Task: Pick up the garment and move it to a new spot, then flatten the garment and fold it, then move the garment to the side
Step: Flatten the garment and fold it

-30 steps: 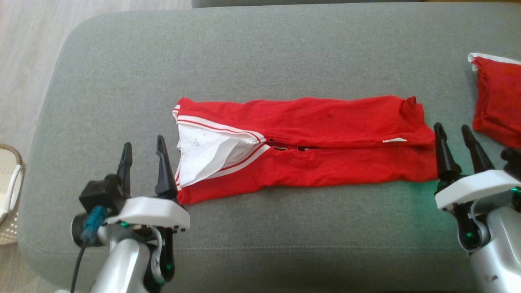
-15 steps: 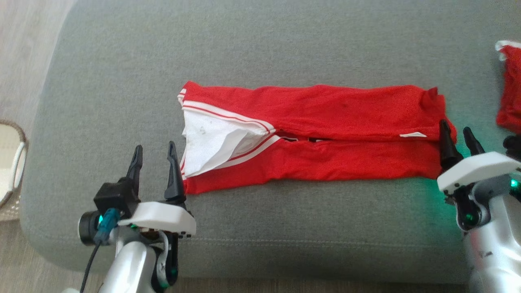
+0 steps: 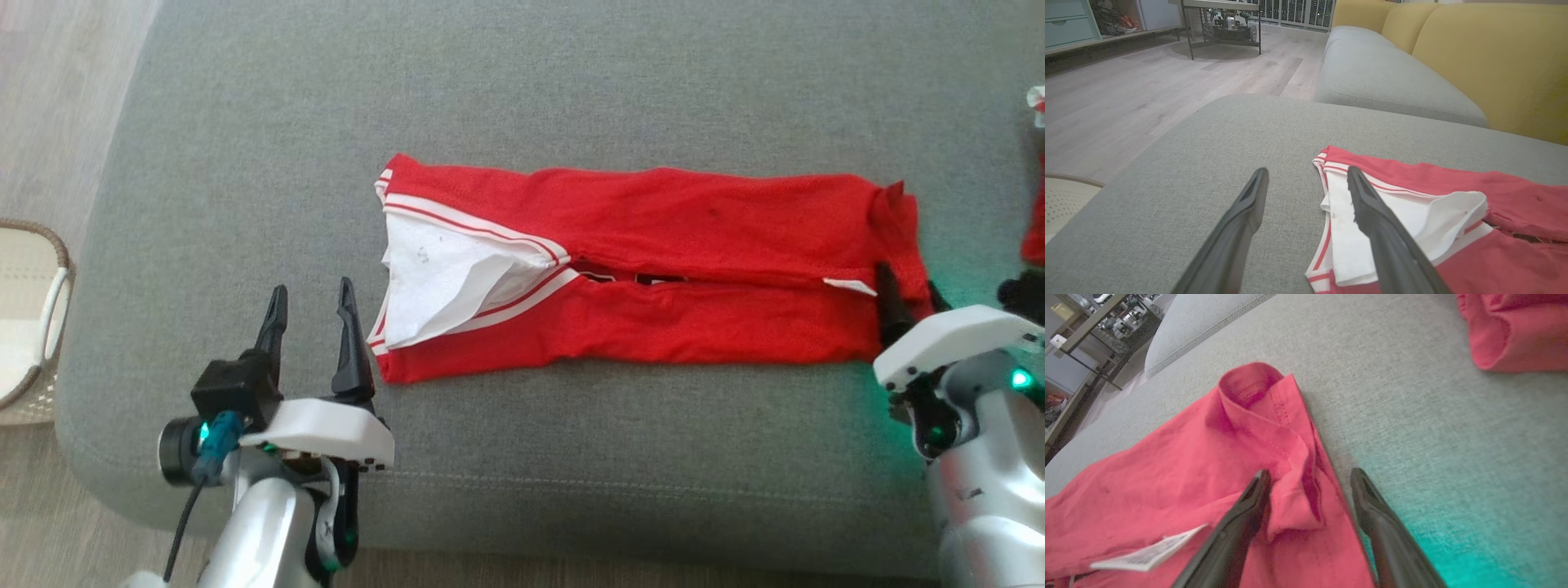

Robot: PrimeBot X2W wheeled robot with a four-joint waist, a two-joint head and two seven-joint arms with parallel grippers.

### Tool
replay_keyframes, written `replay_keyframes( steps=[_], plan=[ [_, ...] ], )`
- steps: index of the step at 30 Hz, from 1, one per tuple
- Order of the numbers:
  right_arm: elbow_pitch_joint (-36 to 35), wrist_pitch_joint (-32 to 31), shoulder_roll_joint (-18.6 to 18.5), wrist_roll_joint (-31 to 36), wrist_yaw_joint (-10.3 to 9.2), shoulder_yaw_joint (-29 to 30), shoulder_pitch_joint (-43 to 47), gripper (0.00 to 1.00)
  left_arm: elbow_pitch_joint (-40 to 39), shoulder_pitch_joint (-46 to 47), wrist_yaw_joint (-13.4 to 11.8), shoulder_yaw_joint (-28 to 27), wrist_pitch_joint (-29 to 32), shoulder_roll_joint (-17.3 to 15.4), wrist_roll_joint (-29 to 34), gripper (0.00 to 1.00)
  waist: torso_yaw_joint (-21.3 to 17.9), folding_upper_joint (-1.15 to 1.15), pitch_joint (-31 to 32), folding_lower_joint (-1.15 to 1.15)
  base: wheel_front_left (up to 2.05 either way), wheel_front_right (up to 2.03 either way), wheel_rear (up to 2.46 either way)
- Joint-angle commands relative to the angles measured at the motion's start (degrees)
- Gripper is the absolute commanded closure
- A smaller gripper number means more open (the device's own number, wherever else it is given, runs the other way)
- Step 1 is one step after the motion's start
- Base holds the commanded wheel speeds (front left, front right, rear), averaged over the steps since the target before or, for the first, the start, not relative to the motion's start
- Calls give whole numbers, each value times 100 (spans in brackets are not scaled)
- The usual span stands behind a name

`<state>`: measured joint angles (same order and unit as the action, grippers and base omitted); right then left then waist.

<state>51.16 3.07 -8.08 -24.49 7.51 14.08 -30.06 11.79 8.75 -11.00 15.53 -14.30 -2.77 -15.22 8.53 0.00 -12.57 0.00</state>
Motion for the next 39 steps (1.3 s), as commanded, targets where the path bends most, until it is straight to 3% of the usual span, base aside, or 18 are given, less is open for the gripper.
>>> replay_keyframes(
  steps=[1, 2, 3, 13, 25, 30, 39],
  plan=[
    [9, -123, 93, 43, -2, -235, -47, 0, -153, 191, 15, -225, -70, -12, 26, 0, -11, 0, 18, 0, 0, 0, 0],
    [27, -167, 113, 26, -2, -322, -47, 18, -148, 189, 13, -228, -70, -12, 26, 0, -20, 0, 31, 0, 0, 0, 0],
    [34, -195, 124, 8, -2, -403, -43, 100, -143, 186, 12, -231, -70, -12, 29, 0, -29, 0, 44, 0, 0, 0, 0],
    [-11, 29, -156, 21, -2, -692, -56, 100, -80, 177, 15, -237, -70, -11, 32, 0, -91, 0, 182, 0, 0, 0, 0],
    [132, 236, -896, 738, -2, -38, -206, 100, -53, 43, 44, -324, -70, -11, -37, 0, -120, 0, 420, 0, 0, 0, 0],
    [-62, 159, -653, 776, -2, -169, -281, 100, -11, -8, 58, -333, -70, -11, -62, 0, -142, 0, 568, 0, 0, 0, 0],
    [-1611, -548, 40, -493, -2, -1185, 72, 100, 12, -163, 92, -530, -70, -11, -135, 0, -206, 0, 740, 0, 0, 0, 0]
  ],
)
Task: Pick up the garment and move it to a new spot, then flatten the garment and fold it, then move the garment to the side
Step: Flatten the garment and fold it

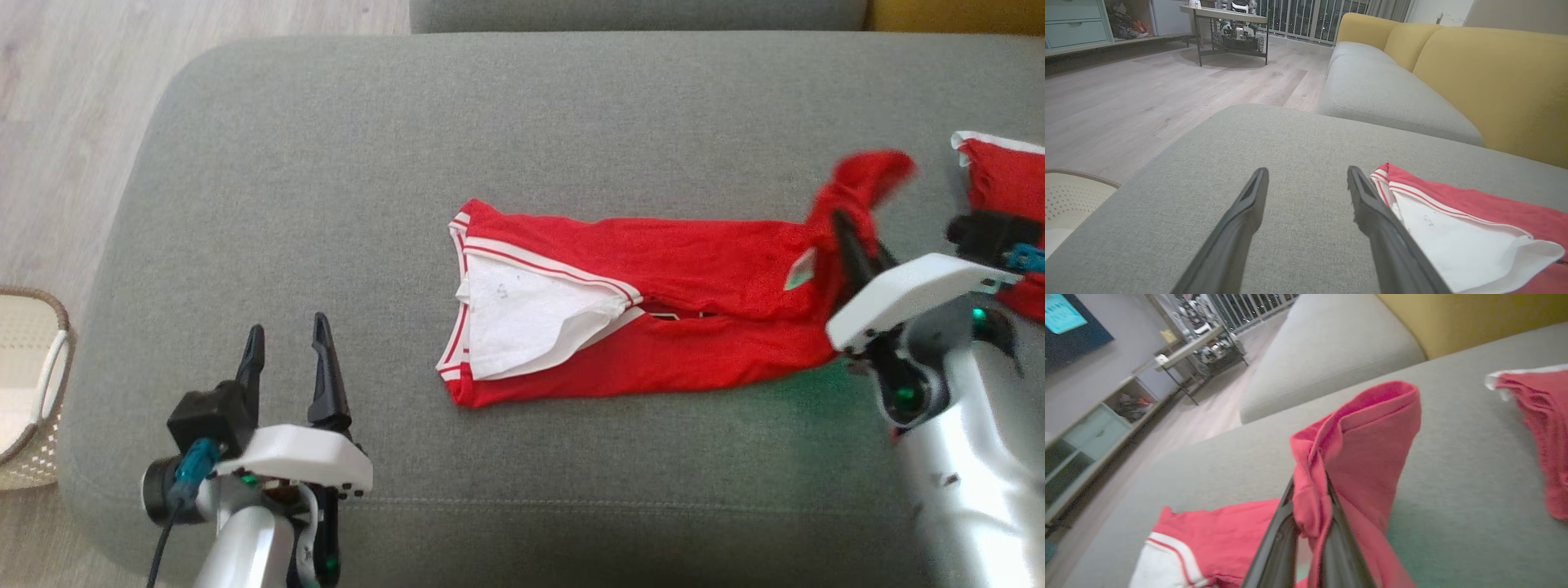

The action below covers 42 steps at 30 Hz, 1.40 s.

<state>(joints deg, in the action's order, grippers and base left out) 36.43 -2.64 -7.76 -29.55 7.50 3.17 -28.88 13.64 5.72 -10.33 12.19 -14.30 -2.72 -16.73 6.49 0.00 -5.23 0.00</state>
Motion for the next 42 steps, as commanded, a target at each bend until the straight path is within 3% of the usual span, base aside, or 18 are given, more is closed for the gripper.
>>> replay_keyframes(
  steps=[1, 8, 14, 19, 27, 36, 37, 38, 42],
  plan=[
    [-372, -88, 88, -155, -1, -213, 45, 100, -159, 128, 35, -204, -70, -16, 14, 0, 2, 0, 18, 0, 0, 0, 0],
    [-1796, -665, 447, -1167, -1, -884, 673, 100, -94, 121, 67, -143, -70, -16, -21, 0, 134, 0, 72, 0, 0, 0, 0],
    [-2251, -736, 485, -2199, -1, -1551, 856, 100, -72, 120, 45, -70, -70, -16, -68, 0, 382, 0, 42, 0, 0, 0, 0],
    [-1973, -521, 487, -2662, -1, -2144, 764, 100, -55, 93, -8, 16, -70, -16, -180, 0, 624, 0, 18, 0, 0, 0, 0],
    [-954, 45, 488, -3149, -1, -2979, 321, 100, -26, 59, -37, 52, -70, -16, -202, 0, 936, 0, 53, 0, 0, 0, 0],
    [39, 844, 488, -3676, -1, -3623, -303, 100, -101, 113, -68, 130, -70, -16, -204, 0, 1196, 0, -132, 0, 0, 0, 0],
    [134, 869, 488, -3713, -1, -3707, -359, 56, -138, 122, -77, 135, -70, -16, -190, 0, 1214, 0, -171, 0, 0, 0, 0],
    [216, 896, 488, -3763, -1, -3785, -402, 0, -170, 127, -86, 139, -70, -16, -192, 0, 1228, 0, -197, 0, 0, 0, 0],
    [254, 1062, 488, -4057, -1, -4095, -526, 0, -246, 126, -106, 135, -70, -16, -200, 0, 1248, 0, -263, 0, 0, 0, 0]
  ],
)
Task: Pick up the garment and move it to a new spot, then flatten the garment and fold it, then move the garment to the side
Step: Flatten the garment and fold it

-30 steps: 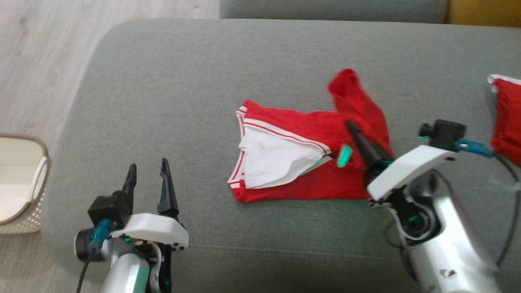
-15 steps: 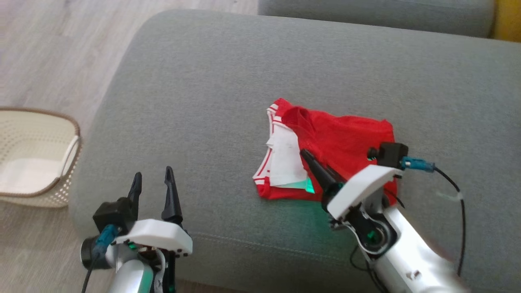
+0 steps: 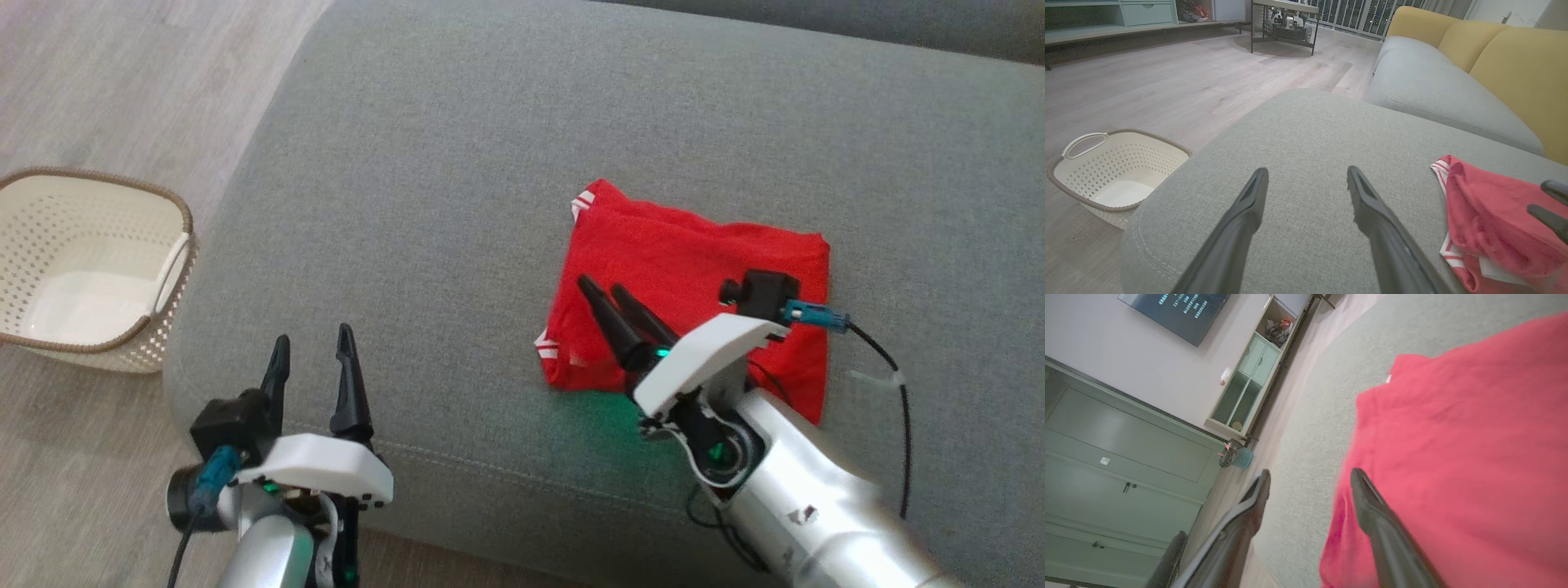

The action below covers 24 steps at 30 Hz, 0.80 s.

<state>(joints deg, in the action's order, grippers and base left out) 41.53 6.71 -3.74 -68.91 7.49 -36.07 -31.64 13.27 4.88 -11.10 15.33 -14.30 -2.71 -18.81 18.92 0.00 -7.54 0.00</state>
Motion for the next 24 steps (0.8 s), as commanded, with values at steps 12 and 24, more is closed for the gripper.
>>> replay_keyframes(
  steps=[12, 24],
  plan=[
    [-457, 675, -31, 160, 0, -397, -450, 0, -234, 188, -41, -302, -70, -17, 24, 0, -357, 0, 145, 0, 0, 0, 0],
    [-826, 825, -1343, 2979, 0, 430, -426, 0, -523, 147, 87, -489, -70, -17, 128, 0, -1006, 0, 334, 0, 0, 0, 0]
  ],
)
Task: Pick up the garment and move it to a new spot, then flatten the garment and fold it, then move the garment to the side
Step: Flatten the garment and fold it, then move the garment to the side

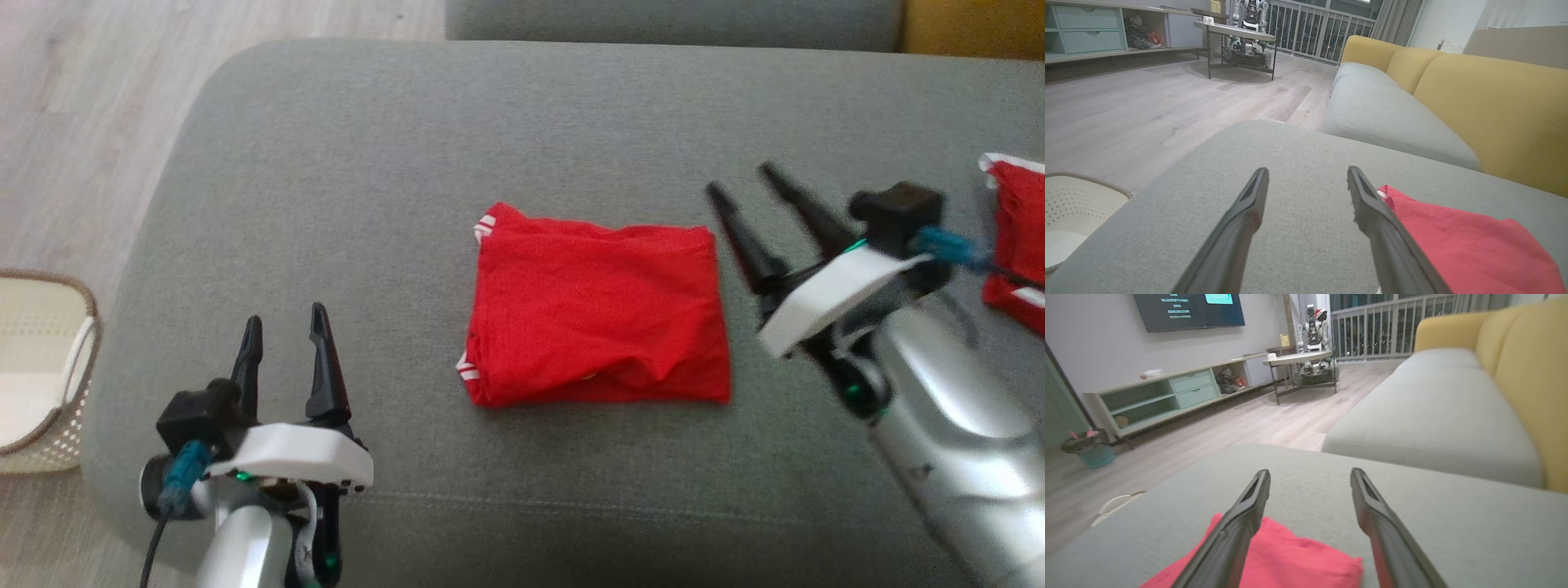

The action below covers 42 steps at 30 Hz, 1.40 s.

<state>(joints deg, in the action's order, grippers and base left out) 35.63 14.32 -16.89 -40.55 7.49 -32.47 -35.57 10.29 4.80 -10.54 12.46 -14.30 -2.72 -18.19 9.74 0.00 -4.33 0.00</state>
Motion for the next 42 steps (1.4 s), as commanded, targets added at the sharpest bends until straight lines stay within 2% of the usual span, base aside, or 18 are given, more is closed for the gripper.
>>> replay_keyframes(
  steps=[1, 6, 8, 9, 13, 20, 28, 34, 42],
  plan=[
    [-359, 65, -97, 469, 0, 262, 72, 0, -251, 152, 41, -212, -70, -16, 76, 0, -125, 0, 14, 0, 0, 0, 0],
    [-1059, 66, -10, 1465, 0, 1496, 957, 0, -405, 131, 31, -242, -70, -16, 79, 0, -275, 0, 0, 0, 0, 0, 0],
    [-1326, 67, 134, 1743, 0, 1943, 1334, 0, -458, 117, 32, -222, -70, -16, 89, 0, -316, 0, -8, 0, 0, 0, 0],
    [-1588, 67, 237, 2095, 0, 2269, 1660, 0, -500, 108, 43, -215, -70, -16, 120, 0, -342, 0, -10, 0, 0, 0, 0],
    [-1965, 67, 551, 2542, 0, 2710, 2186, 0, -591, 76, 97, -172, -70, -16, 464, 0, -377, 0, -2, 0, 0, 0, 0],
    [-2262, 67, 821, 2903, 0, 2941, 2562, 0, -613, -46, 90, -141, -70, -16, 437, 0, -371, 0, -34, 0, 0, 0, 0],
    [-2310, 67, 953, 2957, 0, 3107, 2645, 0, -617, -36, 70, -82, -70, -16, 454, 0, -305, 0, -48, 0, 0, 0, 0],
    [-2302, 67, 989, 2997, 0, 3116, 2653, 0, -545, -54, 86, 26, -70, -16, 804, 0, -284, 0, -56, 0, 0, 0, 0],
    [-2313, 68, 1005, 2995, 0, 3128, 2621, 0, -559, 1, 59, 65, -70, -16, 803, 0, -245, 0, -152, 0, 0, 0, 0]
  ],
)
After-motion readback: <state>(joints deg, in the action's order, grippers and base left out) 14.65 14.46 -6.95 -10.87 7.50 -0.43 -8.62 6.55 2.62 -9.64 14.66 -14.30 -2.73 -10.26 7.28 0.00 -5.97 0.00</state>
